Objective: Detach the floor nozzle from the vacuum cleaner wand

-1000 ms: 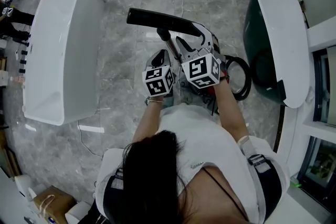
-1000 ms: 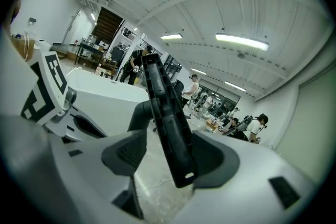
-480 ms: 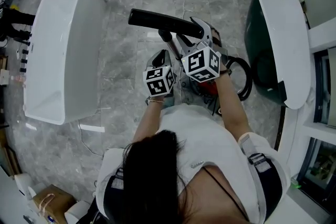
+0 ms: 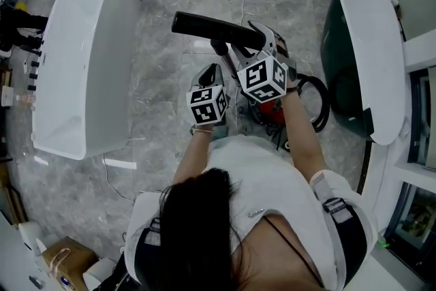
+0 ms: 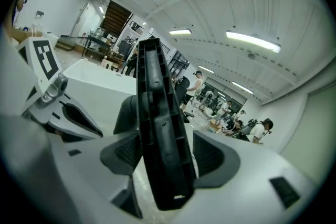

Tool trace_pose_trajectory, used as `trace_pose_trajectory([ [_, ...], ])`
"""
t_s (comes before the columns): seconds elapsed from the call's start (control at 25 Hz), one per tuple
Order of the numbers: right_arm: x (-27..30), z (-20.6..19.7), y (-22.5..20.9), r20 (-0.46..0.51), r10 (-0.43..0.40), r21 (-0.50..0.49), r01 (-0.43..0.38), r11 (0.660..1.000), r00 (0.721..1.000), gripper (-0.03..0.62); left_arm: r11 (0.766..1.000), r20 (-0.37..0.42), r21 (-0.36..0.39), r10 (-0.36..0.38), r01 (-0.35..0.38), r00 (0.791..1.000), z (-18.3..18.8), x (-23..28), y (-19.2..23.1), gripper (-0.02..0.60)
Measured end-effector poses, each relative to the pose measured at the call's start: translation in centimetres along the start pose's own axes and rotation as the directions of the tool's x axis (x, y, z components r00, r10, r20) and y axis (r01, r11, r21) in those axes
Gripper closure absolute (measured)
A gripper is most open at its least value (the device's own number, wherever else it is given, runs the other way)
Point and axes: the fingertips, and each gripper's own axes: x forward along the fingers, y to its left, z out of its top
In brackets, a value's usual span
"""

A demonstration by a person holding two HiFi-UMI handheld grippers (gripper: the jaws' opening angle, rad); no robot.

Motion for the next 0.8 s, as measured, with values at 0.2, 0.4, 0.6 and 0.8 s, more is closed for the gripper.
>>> trace_pose_trajectory([
  [0.2,0.6,0.0,0.0,0.003,0.013,-0.006,-0.013,1.0,1.0,0.309,1.0,-0.004,-0.003,-0.001,0.001,1.0,0.0,0.1,0.4,0.566],
  [0.4,1.7,-0.3,0.2,-0.021,0.029,-0.092,-0.031,0.995,0.999,0.309,1.0,-0.003,-0.013,-0.002,0.002,1.0,0.1,0.4,0.8,0.566],
  [0.6,1.9,0.2,0.1,-0.002,0.037,-0.089,-0.037,0.995,0.999,0.31,1.0,0.001,-0.018,-0.005,0.005,1.0,0.4,0.5,0.9,0.566],
  [0.8,2.2,0.3,0.4,0.006,0.041,-0.107,-0.04,0.993,0.999,0.323,1.0,0.001,-0.021,-0.013,0.013,1.0,0.3,0.7,1.0,0.566],
])
